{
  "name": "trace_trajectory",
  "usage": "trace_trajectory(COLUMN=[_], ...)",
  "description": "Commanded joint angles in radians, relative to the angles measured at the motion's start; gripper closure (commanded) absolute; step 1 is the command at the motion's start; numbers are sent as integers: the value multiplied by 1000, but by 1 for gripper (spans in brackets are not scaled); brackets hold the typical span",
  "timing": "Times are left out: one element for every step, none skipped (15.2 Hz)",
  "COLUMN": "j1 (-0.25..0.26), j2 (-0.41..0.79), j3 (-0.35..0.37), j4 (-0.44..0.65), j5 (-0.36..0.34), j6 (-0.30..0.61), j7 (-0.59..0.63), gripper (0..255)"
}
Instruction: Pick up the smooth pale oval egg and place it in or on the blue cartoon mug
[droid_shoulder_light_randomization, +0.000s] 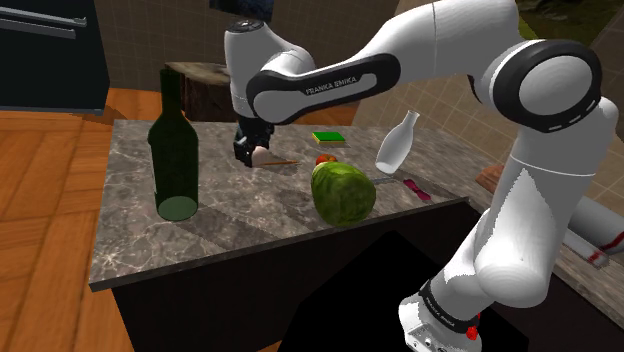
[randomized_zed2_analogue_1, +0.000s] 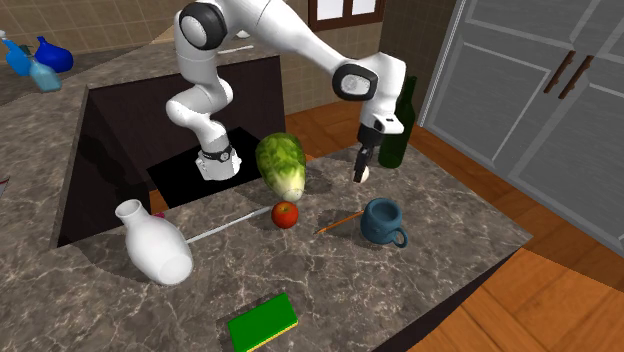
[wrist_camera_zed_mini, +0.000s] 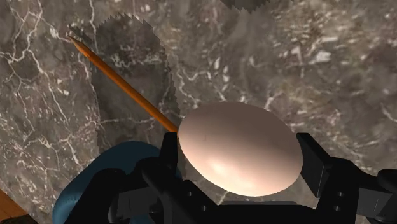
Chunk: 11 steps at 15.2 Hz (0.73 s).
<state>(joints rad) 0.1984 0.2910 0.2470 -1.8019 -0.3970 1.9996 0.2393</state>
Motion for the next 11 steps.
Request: trace_trajectory(j1=[0, -1, -1, -1, -1, 0, 0, 0, 0, 0, 0], j2=[-10, -15, -20, -24, -28, -32, -36, -40, -43, -46, -49], j3=[2, 3, 3, 4, 5, 5, 6, 7, 7, 8, 8], j4=[12, 19, 26, 33, 41, 49, 57, 66, 74, 83, 93], j5=[6, 9, 12, 15, 17, 20, 22, 25, 27, 29, 31], j6=[-20, -31, -42, -53, -64, -76, -87, -98, -110, -121, -133], j7=[-8, -13, -17, -21, -25, -30, -34, -38, -42, -46, -50], gripper=[255, 255, 255, 255, 255, 255, 255, 255, 255, 255, 255])
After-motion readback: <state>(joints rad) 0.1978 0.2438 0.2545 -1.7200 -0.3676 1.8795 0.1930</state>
